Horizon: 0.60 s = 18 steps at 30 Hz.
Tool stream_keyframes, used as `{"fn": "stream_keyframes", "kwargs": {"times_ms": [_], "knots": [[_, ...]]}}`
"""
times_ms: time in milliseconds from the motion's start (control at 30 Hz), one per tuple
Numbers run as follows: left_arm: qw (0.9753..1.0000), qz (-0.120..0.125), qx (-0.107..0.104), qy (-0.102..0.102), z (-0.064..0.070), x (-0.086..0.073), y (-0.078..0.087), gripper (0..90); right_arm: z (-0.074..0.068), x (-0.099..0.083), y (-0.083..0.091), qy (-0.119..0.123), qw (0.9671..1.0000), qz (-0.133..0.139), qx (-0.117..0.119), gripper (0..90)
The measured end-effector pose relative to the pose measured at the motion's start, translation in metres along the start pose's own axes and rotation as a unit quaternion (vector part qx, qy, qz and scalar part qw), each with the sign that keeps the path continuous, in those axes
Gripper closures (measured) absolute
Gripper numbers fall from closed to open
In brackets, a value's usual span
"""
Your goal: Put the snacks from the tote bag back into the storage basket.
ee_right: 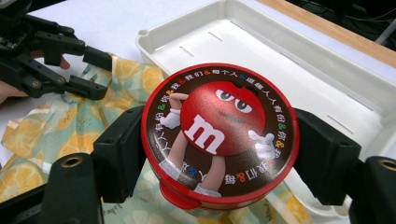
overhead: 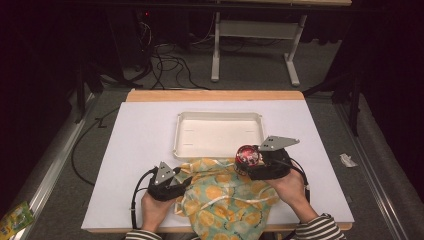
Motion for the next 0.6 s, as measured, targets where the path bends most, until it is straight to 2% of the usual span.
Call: {"fn": "stream_keyframes", "kwargs": {"times_ms": [600], "knots": [[1.0000, 0.001, 0.000, -0.001, 0.000, 0.000, 0.000, 43.5, 0.016, 0.017, -0.001, -0.015, 0.9998, 0.009, 0.008, 26.3]]}}
Point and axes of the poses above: each handheld gripper's, and its own axes: y roughly backward along the jaws, x roughly out of its top, z roughly to its right, the point moved 2 cm from there along -y, roughly forward along the jaws, and after that the axes turned 2 degrees about x, right-handed, at the moved point
